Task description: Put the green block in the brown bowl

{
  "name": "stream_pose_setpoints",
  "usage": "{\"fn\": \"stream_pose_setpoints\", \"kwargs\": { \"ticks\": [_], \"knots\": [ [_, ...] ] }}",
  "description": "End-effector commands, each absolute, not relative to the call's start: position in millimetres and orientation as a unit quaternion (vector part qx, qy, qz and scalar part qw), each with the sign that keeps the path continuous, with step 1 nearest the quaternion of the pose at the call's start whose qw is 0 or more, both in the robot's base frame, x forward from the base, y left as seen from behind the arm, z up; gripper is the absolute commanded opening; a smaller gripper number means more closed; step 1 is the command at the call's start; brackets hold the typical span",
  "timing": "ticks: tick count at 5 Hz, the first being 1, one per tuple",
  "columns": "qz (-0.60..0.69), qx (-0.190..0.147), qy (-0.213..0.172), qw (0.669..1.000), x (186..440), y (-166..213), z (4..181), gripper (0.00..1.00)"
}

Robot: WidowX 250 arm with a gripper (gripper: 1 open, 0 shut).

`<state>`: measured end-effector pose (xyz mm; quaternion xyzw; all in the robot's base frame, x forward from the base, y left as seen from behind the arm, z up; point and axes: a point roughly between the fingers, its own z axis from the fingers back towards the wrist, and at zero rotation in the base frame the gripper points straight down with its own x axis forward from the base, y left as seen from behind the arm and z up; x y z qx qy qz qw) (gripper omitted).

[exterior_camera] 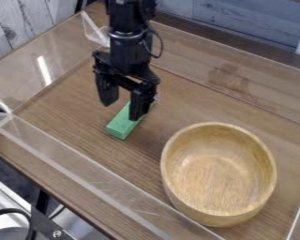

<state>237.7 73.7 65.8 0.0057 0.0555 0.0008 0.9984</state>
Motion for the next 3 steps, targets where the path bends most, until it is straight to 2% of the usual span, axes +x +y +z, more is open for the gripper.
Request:
{"fn": "stream_pose_setpoints", "kwargs": {
  "ticks": [1,3],
  "knots": [
    [0.008,0.006,0.042,0.999,242.2,78.7,62.8,1.00],
    [0.011,-0.002,0.035,0.999,246.6,79.1,48.2,1.00]
  ]
}}
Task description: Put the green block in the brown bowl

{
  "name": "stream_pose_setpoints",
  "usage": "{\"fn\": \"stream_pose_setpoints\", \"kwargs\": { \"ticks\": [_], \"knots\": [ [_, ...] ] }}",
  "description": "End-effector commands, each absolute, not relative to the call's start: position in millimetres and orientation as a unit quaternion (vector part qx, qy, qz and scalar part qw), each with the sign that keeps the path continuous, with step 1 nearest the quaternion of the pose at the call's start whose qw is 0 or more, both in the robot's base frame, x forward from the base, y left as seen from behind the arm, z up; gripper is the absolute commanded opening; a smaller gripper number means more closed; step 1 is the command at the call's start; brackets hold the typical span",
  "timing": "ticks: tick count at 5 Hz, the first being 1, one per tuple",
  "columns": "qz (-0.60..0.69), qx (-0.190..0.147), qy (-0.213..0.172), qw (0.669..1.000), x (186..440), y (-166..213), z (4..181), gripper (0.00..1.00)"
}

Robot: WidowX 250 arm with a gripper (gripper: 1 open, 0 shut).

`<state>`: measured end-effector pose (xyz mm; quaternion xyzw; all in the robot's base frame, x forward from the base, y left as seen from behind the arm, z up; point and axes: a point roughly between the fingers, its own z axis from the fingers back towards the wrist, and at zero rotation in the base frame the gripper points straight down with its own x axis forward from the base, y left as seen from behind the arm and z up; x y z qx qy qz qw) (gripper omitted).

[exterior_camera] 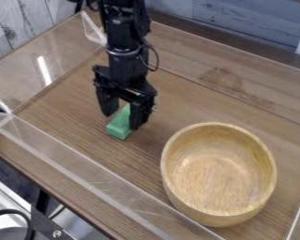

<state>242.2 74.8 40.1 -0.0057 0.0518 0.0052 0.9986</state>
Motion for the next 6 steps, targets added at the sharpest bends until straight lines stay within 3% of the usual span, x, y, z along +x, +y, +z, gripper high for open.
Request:
{"fn": "stream_pose_setpoints", "kwargs": {
  "ticks": [1,6],
  "knots": [
    [0.012,-0.007,0.031,0.999,247.0,77.9,47.4,1.00],
    [0.017,-0.029,0.013,0.999,249.4,74.0,56.7,1.00]
  ]
}}
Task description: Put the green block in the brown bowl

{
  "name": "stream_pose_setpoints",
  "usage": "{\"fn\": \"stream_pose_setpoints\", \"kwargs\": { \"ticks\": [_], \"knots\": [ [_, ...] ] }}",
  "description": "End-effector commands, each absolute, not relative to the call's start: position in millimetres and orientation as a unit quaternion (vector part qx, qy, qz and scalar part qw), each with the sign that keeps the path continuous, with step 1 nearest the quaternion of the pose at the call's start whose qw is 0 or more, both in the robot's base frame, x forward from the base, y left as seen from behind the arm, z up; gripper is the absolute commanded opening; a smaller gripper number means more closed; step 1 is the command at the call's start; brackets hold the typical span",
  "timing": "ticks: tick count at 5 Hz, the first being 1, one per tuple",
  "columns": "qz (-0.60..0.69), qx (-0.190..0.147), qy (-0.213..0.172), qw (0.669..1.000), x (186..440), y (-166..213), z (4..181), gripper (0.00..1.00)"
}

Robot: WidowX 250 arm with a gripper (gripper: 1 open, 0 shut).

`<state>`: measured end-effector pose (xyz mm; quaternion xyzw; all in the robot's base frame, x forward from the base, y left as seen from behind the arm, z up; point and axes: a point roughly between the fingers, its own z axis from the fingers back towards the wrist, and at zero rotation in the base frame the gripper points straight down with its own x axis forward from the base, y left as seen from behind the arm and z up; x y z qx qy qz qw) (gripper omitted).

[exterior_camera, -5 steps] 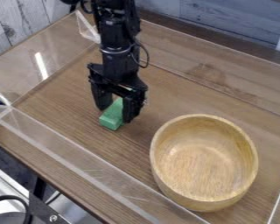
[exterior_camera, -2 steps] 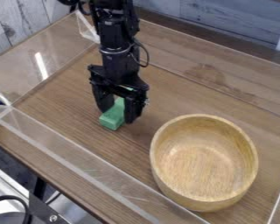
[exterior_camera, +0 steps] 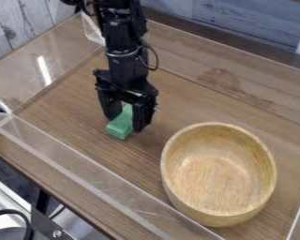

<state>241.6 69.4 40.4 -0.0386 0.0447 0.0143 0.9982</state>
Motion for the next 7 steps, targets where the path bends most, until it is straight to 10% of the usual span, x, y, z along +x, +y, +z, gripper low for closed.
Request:
{"fn": "stream_pose_setpoints", "kwargs": {
  "ticks": [1,5,6,7],
  "knots": [
    [0.018,-0.031,0.012,0.999,250.7,73.4,56.6,1.00],
    [0.021,-0.033,0.007,0.999,254.6,71.9,59.1,1.00],
    [0.024,-0.033,0.010,0.999,255.4,72.8,55.0,0.00],
    [0.026,-0.034,0.011,0.999,255.5,72.1,55.1,0.00]
  ]
}}
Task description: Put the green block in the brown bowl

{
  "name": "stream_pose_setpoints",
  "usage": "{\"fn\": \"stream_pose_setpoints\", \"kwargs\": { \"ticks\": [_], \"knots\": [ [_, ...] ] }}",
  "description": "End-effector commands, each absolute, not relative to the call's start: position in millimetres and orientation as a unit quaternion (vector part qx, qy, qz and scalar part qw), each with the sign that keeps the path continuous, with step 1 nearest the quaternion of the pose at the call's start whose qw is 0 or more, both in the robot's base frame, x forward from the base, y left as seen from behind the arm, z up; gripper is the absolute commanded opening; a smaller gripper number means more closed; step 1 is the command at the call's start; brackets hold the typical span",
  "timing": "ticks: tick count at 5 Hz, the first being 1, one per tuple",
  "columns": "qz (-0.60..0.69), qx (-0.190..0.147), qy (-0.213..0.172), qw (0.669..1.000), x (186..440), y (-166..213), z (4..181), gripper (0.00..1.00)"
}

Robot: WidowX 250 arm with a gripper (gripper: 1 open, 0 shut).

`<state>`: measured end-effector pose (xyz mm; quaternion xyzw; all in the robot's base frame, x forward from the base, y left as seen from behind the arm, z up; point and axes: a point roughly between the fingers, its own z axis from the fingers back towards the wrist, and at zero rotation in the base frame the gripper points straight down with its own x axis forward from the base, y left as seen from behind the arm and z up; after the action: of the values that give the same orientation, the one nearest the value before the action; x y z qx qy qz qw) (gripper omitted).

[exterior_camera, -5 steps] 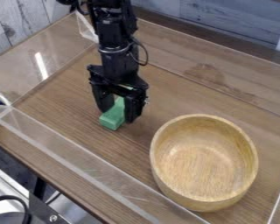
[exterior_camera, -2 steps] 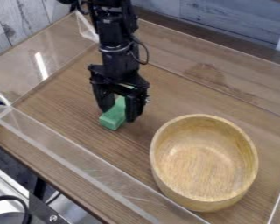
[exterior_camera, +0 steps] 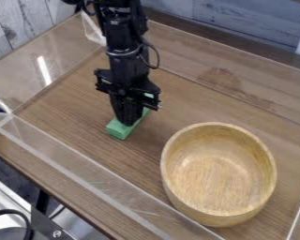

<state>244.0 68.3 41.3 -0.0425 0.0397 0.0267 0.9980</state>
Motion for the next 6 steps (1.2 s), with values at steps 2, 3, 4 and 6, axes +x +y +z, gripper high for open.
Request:
{"fn": "stream_pose_setpoints", "kwargs": {
  "ticks": [2,3,4,6],
  "knots": [
    [0.028,-0.043,-0.007,0.999,259.0,65.2,82.1,0.00],
    [0.023,-0.052,-0.021,0.998,264.0,53.5,107.2,0.00],
    [0.014,-0.057,-0.034,0.998,271.6,41.6,130.7,0.00],
    [0.008,-0.045,-0.025,0.999,267.8,52.8,100.2,1.00]
  ]
}}
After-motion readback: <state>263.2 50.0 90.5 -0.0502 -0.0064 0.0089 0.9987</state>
